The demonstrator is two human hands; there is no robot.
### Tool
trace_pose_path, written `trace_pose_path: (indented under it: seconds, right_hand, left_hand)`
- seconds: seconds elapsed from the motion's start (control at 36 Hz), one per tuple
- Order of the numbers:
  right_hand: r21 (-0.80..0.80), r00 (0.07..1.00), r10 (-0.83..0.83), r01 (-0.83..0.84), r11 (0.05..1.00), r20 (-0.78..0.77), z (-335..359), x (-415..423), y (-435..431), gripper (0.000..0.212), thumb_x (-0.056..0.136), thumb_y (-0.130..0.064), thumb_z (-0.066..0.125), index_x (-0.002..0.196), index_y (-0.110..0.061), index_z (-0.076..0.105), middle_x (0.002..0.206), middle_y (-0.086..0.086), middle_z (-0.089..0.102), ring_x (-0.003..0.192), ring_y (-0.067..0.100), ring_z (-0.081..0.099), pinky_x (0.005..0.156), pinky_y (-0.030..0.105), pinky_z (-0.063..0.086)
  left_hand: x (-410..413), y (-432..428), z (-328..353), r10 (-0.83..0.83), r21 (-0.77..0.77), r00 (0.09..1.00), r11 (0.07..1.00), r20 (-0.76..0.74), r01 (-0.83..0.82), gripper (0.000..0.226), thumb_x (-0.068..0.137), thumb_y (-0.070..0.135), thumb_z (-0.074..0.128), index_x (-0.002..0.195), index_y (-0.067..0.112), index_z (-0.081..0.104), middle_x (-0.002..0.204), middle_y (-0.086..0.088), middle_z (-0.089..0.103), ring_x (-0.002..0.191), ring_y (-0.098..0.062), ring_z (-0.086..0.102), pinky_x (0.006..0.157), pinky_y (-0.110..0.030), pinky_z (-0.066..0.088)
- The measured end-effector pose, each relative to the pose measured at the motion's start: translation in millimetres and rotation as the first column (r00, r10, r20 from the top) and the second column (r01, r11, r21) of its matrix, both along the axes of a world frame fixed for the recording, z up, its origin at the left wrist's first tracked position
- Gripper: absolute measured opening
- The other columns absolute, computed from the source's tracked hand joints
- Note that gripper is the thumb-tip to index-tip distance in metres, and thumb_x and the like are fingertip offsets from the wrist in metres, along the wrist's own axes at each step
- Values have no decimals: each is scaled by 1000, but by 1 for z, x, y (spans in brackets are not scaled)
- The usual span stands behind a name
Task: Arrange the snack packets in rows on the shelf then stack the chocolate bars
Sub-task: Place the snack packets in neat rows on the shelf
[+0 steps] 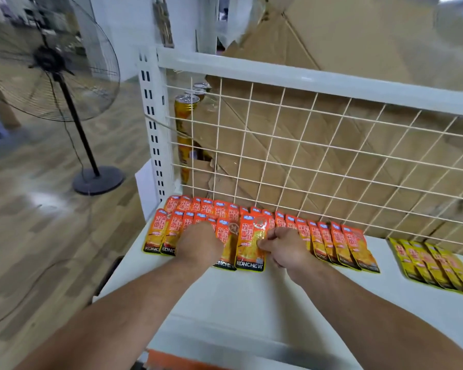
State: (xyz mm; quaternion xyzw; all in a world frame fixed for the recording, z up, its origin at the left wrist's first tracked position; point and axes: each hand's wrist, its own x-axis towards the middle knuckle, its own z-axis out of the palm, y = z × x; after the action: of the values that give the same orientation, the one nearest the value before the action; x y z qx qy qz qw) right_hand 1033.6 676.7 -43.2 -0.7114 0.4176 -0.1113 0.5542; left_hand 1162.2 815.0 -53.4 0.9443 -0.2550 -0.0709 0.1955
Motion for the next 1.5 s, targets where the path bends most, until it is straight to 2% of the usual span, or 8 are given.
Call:
trace_pose_path:
  seconds: [0.22, 0.44, 0.58, 0.69, 0.94, 1.11, 1.25, 1.5]
  right_hand:
    - [35, 998, 31, -29, 999, -55, -6, 2, 6, 26, 89, 0, 67, 74, -12, 50, 45, 4, 47, 38, 18, 38, 38, 22, 27]
    - [-16, 991, 35, -38, 999, -129, -10, 16, 12, 15, 89, -5, 69, 77, -9, 60, 50, 8, 53, 37, 18, 42, 38, 22, 31]
    - [-177, 964, 19, -68, 982, -265, -17, 25, 14, 20, 80, -9, 68, 60, -10, 66, 50, 6, 63, 47, 23, 59, 47, 30, 50]
    - [-285, 939, 14, -118, 951, -343, -18, 29, 16, 20, 80, -18, 62, 68, -6, 72, 59, 5, 66, 67, 26, 70, 60, 31, 58]
    - [-378, 936, -30, -112, 919, -349, -20, 32, 25, 15, 86, -17, 59, 78, -8, 68, 70, 3, 62, 65, 24, 63, 45, 19, 37]
    - [-376, 937, -25, -115, 919, -347, -23, 34, 24, 20, 86, -15, 57, 75, -5, 70, 67, 8, 68, 64, 28, 70, 55, 31, 59]
    - [-419, 930, -35, -131, 898, -365, -25, 34, 21, 21, 89, -17, 58, 76, -6, 70, 73, 10, 71, 66, 27, 70, 57, 31, 59]
    - [-483, 930, -80, -111, 869, -358, -25, 32, 23, 19, 93, -26, 58, 99, -8, 60, 95, 9, 70, 82, 28, 69, 66, 35, 59]
  left_hand:
    - [0, 0, 5, -79, 71, 996, 995, 29, 76, 11, 87, 23, 59, 79, 17, 56, 88, -4, 68, 84, -25, 66, 63, -28, 47]
    - [3, 9, 3, -150, 16, 959, 988, 241, 151, 28, 95, 36, 49, 112, 15, 56, 99, -4, 66, 89, -26, 66, 65, -31, 47]
    - [-1, 12, 7, -183, 22, 930, 982, 317, 186, 35, 96, 36, 44, 124, 15, 52, 115, -6, 59, 97, -26, 65, 69, -36, 52]
    - [-2, 14, 7, -192, 25, 924, 981, 329, 195, 37, 97, 38, 43, 127, 17, 50, 117, -5, 58, 98, -24, 64, 69, -35, 51]
    - [-2, 19, 8, -179, 20, 939, 983, 295, 181, 38, 97, 38, 45, 127, 16, 52, 117, -4, 59, 102, -22, 62, 75, -34, 51]
    - [-5, 20, 8, -187, 35, 938, 982, 293, 185, 40, 97, 40, 43, 127, 16, 52, 115, -4, 58, 99, -22, 62, 76, -35, 55]
    - [-8, 22, 10, -207, 56, 934, 978, 290, 200, 41, 98, 40, 42, 130, 17, 50, 121, -4, 56, 105, -23, 61, 78, -36, 52]
    - [-15, 23, 12, -213, 79, 938, 977, 272, 199, 37, 96, 43, 43, 125, 21, 51, 121, -1, 55, 105, -21, 59, 77, -33, 48]
